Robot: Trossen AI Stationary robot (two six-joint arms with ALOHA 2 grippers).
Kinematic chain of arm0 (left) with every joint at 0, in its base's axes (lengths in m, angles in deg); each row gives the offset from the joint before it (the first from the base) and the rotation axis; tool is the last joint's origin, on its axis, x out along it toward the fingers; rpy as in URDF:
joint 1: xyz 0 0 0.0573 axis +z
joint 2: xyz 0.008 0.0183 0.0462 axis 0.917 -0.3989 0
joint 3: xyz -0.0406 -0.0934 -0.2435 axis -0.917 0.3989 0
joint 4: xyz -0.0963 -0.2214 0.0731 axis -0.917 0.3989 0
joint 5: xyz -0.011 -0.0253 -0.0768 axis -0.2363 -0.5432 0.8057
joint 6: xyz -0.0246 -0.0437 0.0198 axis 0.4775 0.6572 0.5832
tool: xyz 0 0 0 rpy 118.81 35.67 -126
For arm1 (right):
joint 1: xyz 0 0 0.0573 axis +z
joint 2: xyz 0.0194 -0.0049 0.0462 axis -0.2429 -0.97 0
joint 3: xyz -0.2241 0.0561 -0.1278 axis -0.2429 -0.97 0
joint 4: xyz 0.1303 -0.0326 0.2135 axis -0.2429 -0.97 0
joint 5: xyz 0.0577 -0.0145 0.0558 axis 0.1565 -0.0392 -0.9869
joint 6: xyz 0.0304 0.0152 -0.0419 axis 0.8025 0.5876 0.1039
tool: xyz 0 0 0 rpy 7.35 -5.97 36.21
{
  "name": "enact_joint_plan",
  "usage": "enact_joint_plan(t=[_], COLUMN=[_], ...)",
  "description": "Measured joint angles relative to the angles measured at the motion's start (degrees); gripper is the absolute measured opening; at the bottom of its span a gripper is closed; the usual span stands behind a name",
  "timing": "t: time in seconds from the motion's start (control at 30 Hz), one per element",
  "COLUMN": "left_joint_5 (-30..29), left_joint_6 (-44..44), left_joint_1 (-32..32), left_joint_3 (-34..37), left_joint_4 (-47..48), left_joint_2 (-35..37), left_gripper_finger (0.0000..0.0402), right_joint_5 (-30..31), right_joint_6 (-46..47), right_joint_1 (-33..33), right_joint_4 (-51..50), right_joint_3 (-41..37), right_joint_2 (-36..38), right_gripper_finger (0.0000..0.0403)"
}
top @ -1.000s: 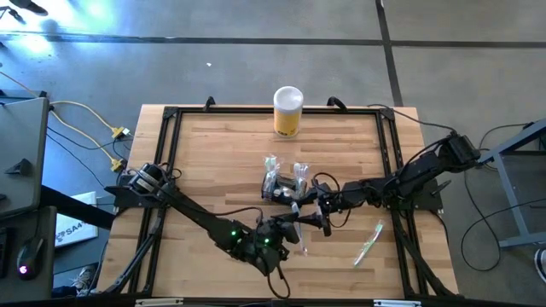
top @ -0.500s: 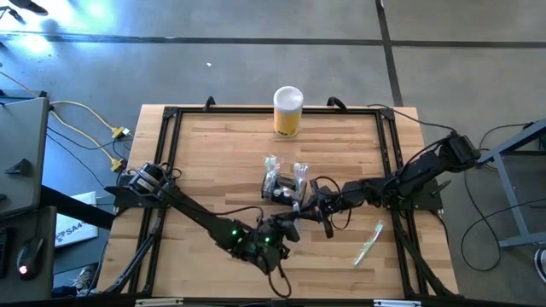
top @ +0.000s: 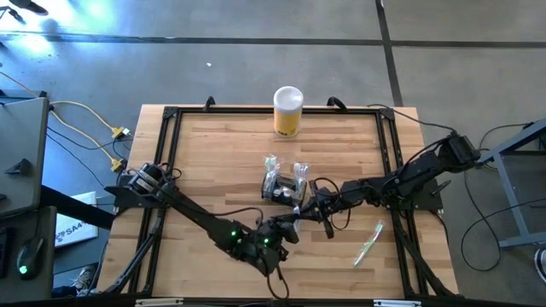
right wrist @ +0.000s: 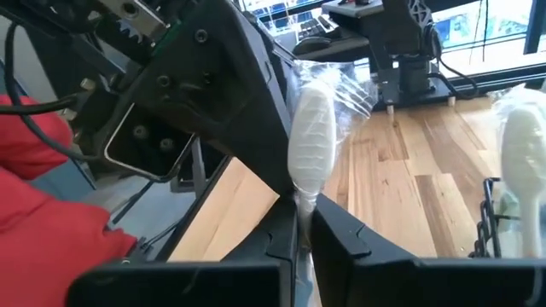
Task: Pick & Place toothbrushing station
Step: Put the blue toothbrush into the wire organizer
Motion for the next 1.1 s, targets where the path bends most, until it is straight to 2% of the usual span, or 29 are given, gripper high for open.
enact_joint_plan(t=[0.1, 0.27, 0.4, 0.5, 0.57, 0.67, 0.8, 0.93, 1.03, 1.1], left_joint_5=[0.5, 0.5, -3.3, -8.2, -11.2, -11.1, -4.6, 9.6, 21.1, 26.5], left_joint_6=[0.1, 2.2, 6.1, 11.3, 15.7, 29.1, 57.1, 81.9, 91.3, 93.2], left_joint_1=[-0.7, -2.1, -2.8, -3.5, -4.2, -4.5, -3.8, -1.0, 2.2, 3.9], left_joint_3=[-0.1, -0.1, -2.7, -5.8, -6.8, -7.5, -7.5, -7.5, -7.5, -6.6], left_joint_4=[3.2, 3.9, 4.0, 4.4, 8.9, 17.9, 31.9, 44.1, 49.5, 50.9], left_joint_2=[0.2, 0.3, 0.3, 0.3, 1.9, 6.9, 14.7, 21.4, 23.8, 24.3], left_gripper_finger=[0.0019, 0.0079, 0.0119, 0.0135, 0.014, 0.0141, 0.0141, 0.0141, 0.0141, 0.0141], right_joint_5=[0.0, 0.4, 0.3, 0.4, 1.8, 6.3, 17.7, 31.9, 40.6, 42.7], right_joint_6=[-0.2, -1.3, -2.3, -3.4, -5.4, -10.6, -18.5, -25.8, -30.5, -32.7], right_joint_1=[0.0, 0.0, 0.1, 0.4, 1.3, 3.8, 9.4, 15.5, 18.1, 18.3], right_joint_4=[-0.2, 0.0, -0.1, -0.5, -1.0, -2.2, -7.3, -9.6, -9.0, -7.5], right_joint_3=[0.0, 0.0, 0.0, 0.0, 0.0, 0.0, 0.0, 0.0, 0.0, 0.0], right_joint_2=[-0.1, -0.1, -0.1, 0.0, 1.0, 4.2, 10.4, 14.8, 15.9, 15.9], right_gripper_finger=[0.001, 0.0009, 0.0009, 0.0009, 0.0009, 0.0008, 0.0008, 0.0008, 0.0008, 0.0008])
